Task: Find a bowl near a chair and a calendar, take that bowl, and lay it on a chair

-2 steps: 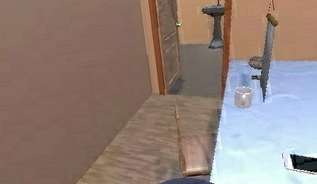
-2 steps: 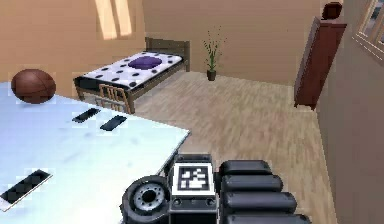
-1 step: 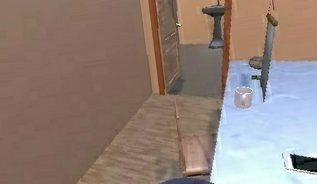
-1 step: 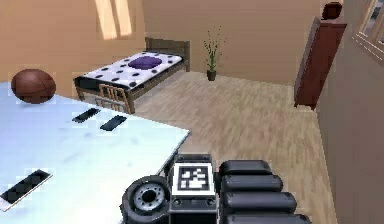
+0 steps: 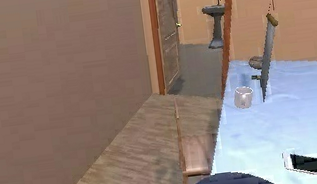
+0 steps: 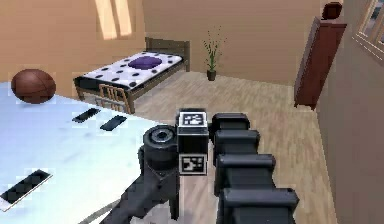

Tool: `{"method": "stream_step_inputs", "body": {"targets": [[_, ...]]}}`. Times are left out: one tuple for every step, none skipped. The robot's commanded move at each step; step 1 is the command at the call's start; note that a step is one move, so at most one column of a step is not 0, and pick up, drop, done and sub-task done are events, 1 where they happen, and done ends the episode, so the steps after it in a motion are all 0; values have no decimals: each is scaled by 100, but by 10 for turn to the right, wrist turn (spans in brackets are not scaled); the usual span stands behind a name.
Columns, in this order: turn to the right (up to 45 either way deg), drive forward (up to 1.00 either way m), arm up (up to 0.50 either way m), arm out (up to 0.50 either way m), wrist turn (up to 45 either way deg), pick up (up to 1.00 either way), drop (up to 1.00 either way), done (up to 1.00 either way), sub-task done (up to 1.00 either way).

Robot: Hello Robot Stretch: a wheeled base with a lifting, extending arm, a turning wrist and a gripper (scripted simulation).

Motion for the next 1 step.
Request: {"method": "stream_step_inputs", "body": {"targets": [[0,0,0,0,450,0,0,0,0]]}}
